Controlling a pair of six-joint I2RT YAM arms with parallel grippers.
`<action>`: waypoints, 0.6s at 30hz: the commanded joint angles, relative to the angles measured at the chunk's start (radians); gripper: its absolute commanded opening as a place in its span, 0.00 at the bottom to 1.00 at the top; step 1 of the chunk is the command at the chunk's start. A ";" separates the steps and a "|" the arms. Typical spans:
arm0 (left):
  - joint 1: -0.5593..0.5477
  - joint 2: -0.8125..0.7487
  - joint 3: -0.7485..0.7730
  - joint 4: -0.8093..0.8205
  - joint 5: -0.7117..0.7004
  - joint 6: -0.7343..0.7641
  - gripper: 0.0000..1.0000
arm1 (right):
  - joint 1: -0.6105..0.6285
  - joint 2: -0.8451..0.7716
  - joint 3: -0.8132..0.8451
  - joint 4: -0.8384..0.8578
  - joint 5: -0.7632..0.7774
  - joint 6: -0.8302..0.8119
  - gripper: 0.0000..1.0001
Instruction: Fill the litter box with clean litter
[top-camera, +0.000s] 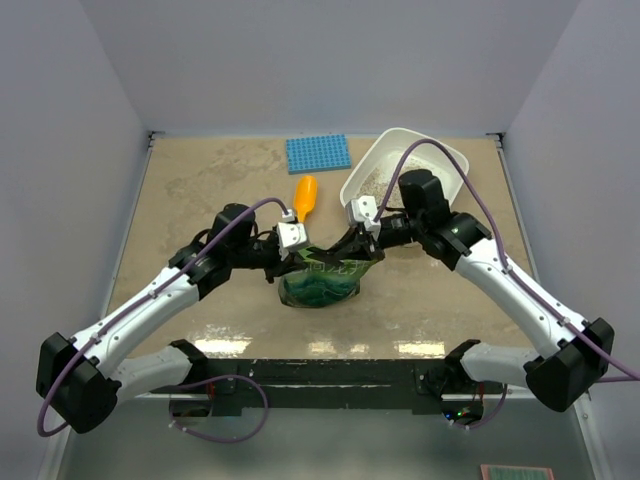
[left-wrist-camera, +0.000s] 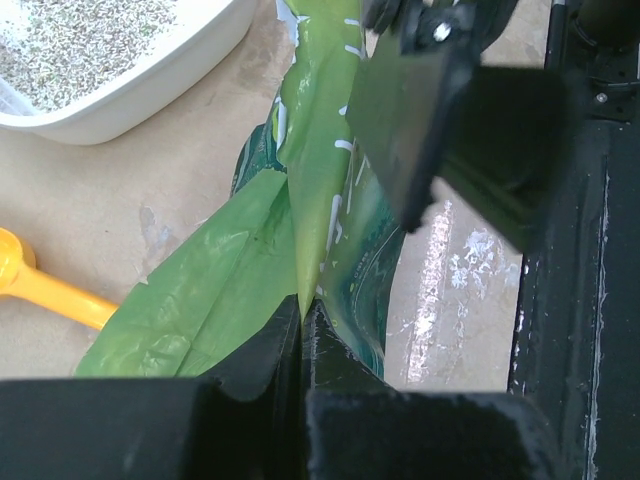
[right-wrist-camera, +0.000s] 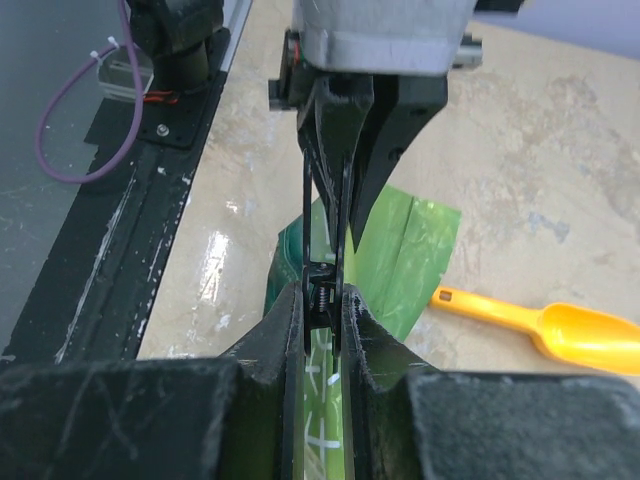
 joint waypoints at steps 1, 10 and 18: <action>-0.002 -0.027 -0.003 0.037 0.011 -0.018 0.00 | -0.002 -0.005 0.062 0.012 -0.060 -0.045 0.00; -0.002 -0.044 -0.025 0.057 0.012 -0.029 0.00 | -0.004 0.044 0.057 0.021 -0.054 -0.053 0.00; -0.002 -0.060 -0.031 0.063 0.020 -0.033 0.00 | -0.002 0.079 0.042 0.047 -0.067 -0.051 0.00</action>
